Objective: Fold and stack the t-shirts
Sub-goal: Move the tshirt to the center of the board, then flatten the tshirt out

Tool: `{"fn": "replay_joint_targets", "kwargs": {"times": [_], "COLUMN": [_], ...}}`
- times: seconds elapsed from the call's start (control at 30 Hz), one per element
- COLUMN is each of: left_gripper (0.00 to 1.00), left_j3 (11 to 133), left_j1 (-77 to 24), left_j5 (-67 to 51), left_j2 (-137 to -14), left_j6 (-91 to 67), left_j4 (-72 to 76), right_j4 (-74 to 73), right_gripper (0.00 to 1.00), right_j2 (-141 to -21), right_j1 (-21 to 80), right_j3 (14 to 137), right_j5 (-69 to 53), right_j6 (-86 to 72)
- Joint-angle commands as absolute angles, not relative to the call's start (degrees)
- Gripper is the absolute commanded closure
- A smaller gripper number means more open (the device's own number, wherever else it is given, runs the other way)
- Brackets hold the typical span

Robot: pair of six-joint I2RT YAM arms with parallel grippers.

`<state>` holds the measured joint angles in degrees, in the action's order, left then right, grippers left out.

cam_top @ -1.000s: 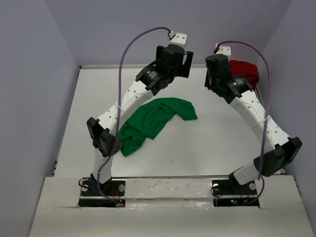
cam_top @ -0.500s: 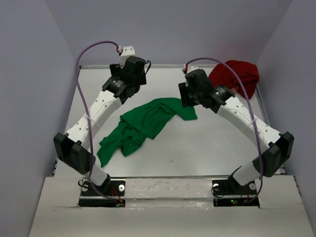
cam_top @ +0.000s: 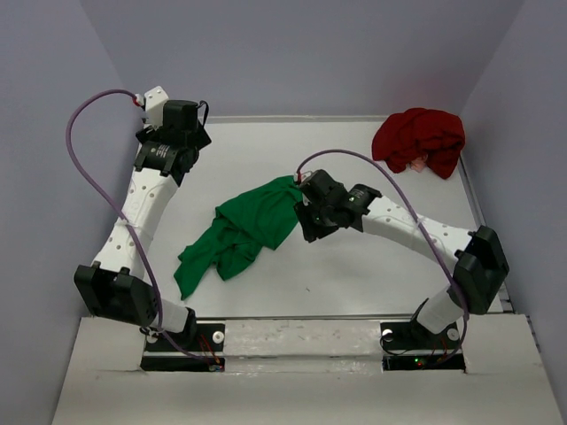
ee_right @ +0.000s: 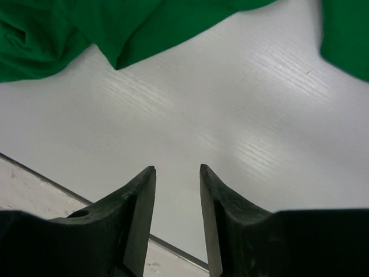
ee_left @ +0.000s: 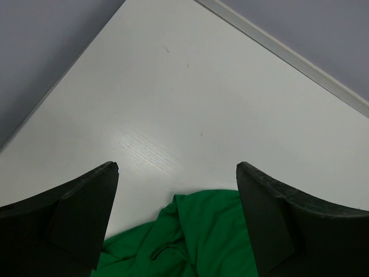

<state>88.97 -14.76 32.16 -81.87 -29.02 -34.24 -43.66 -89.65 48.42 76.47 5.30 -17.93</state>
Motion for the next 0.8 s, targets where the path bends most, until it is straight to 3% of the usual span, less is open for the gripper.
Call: {"fn": "replay_joint_targets", "kwargs": {"times": [0.0, 0.3, 0.77], "left_gripper": [0.07, 0.08, 0.07], "left_j3": [87.8, 85.34, 83.32], "left_j1": [-11.96, -10.72, -10.81], "left_j5": [28.13, 26.1, 24.52], "left_j2": [-79.28, -78.66, -77.7], "left_j6": [-31.55, -30.32, -28.21], "left_j4": [-32.35, -30.41, -27.95], "right_j4": [-38.07, -37.0, -39.81], "right_gripper": [0.48, 0.41, 0.49], "right_j2": [-92.09, -104.75, -115.57], "right_j1": [51.41, 54.23, 54.23], "right_j3": [73.39, 83.03, 96.5], "right_j5": [0.44, -3.25, -2.19], "right_j6": [-19.25, -16.53, -14.76]}}
